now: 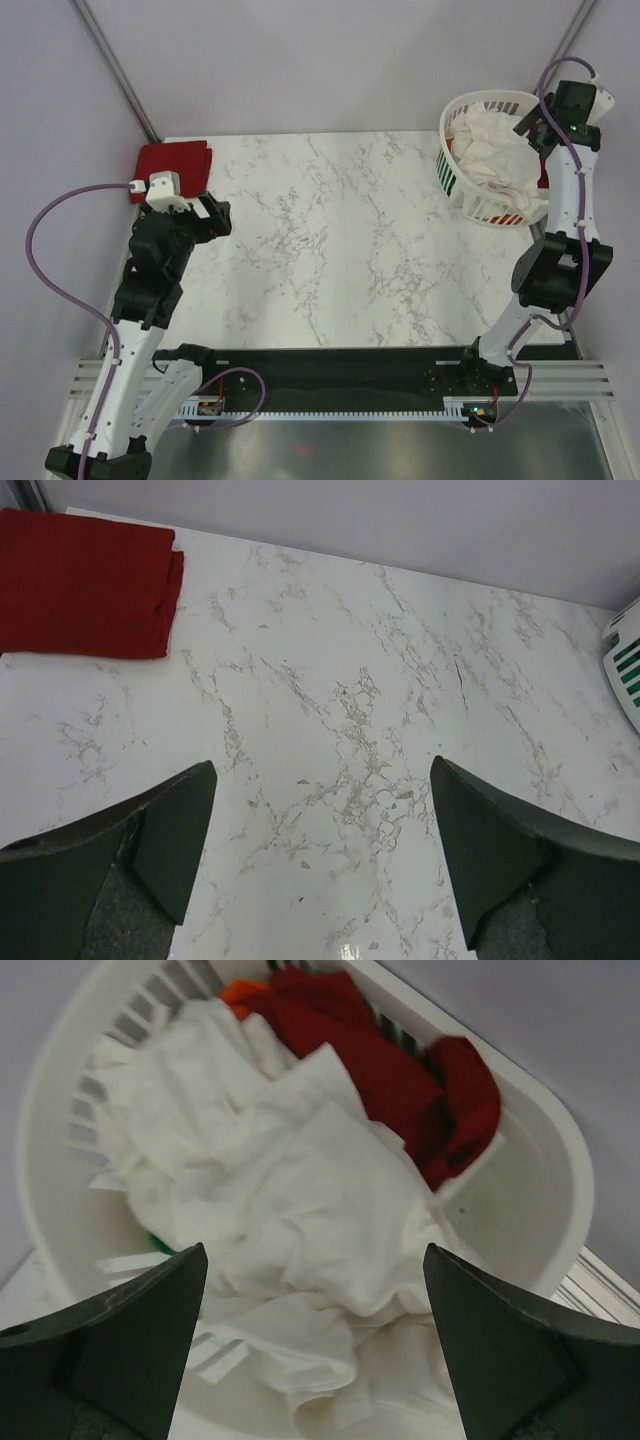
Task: Fold and stack the t-shirts
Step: Grab the tshirt from the pile, then move the tshirt to the center of the board, then flatten the tshirt out
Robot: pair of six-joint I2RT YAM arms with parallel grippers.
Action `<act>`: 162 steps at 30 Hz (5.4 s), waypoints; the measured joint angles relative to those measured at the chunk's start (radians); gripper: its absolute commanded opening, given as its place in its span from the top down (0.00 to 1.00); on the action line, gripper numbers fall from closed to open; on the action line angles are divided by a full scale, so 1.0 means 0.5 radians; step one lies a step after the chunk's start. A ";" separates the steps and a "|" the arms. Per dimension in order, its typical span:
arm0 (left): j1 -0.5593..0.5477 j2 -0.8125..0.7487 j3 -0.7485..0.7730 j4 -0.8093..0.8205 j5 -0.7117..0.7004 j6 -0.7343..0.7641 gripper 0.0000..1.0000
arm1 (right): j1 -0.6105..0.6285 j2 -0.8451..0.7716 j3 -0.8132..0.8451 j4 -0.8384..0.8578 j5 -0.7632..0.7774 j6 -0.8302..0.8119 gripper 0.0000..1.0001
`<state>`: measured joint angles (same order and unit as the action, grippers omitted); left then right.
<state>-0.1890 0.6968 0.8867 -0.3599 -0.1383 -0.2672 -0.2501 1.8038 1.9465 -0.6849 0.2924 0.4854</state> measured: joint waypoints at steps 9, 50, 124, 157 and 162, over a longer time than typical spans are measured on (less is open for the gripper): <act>-0.087 0.001 0.000 -0.011 -0.039 0.002 0.05 | -0.055 0.108 -0.320 -0.183 -0.367 0.031 0.05; -0.135 0.081 -0.008 -0.012 -0.129 0.040 0.09 | 1.085 -1.176 -0.432 0.167 -0.219 -0.279 0.02; 0.649 0.500 -0.056 -0.816 0.097 -0.463 0.98 | 1.634 0.655 -0.182 0.112 -0.391 -0.214 0.26; 0.649 0.521 -0.075 -0.787 0.143 -0.441 0.98 | 1.749 1.147 0.321 -0.135 0.204 -0.401 1.00; 0.649 0.520 -0.075 -0.787 0.141 -0.441 0.98 | 1.741 0.647 0.146 -0.166 0.429 -0.440 1.00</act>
<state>0.1356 0.9569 0.8494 -0.7536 -0.0677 -0.4877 0.6205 2.1273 2.0197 -0.7681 0.5068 0.2653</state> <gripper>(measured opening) 0.033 0.011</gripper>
